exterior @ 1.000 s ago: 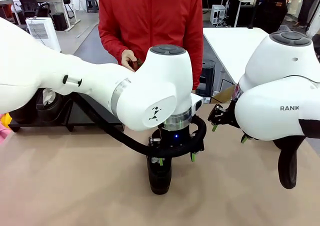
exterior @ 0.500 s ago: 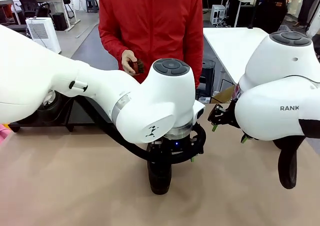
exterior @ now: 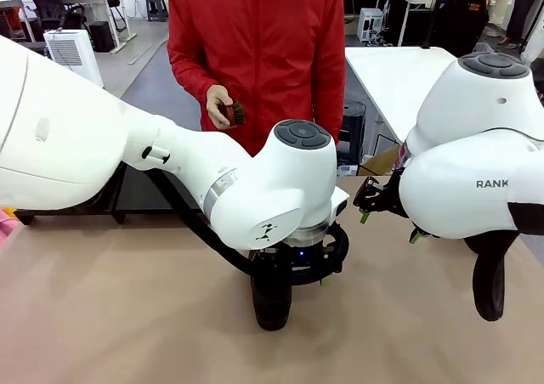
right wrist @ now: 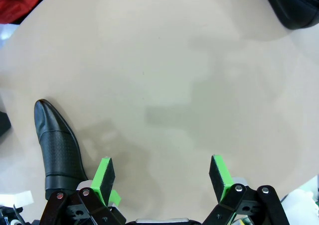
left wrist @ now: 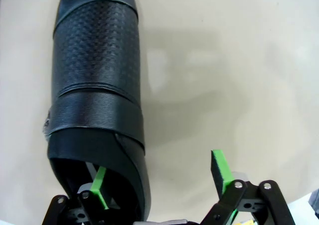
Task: Organize the shoes by placing them on the stand.
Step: Place the Shoe from the middle of the table onto the Shoes Stand.
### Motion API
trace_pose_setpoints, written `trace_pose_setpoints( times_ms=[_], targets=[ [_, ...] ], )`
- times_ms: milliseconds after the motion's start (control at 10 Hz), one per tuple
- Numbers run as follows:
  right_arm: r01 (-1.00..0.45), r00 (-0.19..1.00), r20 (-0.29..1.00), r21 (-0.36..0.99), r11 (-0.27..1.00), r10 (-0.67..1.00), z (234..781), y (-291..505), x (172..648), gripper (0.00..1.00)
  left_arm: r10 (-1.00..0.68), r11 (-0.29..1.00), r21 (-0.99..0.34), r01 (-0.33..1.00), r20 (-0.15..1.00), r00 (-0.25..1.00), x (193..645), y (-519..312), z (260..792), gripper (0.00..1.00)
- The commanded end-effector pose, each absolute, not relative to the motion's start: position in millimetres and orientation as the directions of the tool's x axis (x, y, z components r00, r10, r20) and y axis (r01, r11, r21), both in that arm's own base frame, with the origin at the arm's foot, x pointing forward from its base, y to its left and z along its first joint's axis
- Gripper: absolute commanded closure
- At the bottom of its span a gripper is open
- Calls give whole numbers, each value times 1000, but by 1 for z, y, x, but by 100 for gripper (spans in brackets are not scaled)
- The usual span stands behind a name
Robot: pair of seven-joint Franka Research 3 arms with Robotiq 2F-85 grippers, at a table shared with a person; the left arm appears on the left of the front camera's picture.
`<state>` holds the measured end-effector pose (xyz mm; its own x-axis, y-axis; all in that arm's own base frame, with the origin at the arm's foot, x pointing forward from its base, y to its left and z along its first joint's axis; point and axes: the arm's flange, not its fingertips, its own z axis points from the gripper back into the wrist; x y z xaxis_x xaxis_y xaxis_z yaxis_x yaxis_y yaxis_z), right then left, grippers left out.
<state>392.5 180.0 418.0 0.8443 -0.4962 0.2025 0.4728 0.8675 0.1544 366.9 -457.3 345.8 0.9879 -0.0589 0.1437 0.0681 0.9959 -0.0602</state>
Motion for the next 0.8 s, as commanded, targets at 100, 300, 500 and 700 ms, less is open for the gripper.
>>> trace_pose_setpoints(
  times_ms=[100,300,500,700],
  targets=[
    [455,853,197,172,874,-483,421,178,395,0,-84,996,-29,89,157,984,373,-462,350,51],
    [455,853,197,172,874,-483,421,178,395,0,-103,994,-4,105,143,984,373,-461,347,89],
    [455,853,197,172,874,-483,421,178,395,0,-100,995,-6,102,151,983,373,-460,350,100],
    [455,853,197,172,874,-483,421,178,395,0,-104,994,-7,106,139,985,376,-455,351,100]
  ],
)
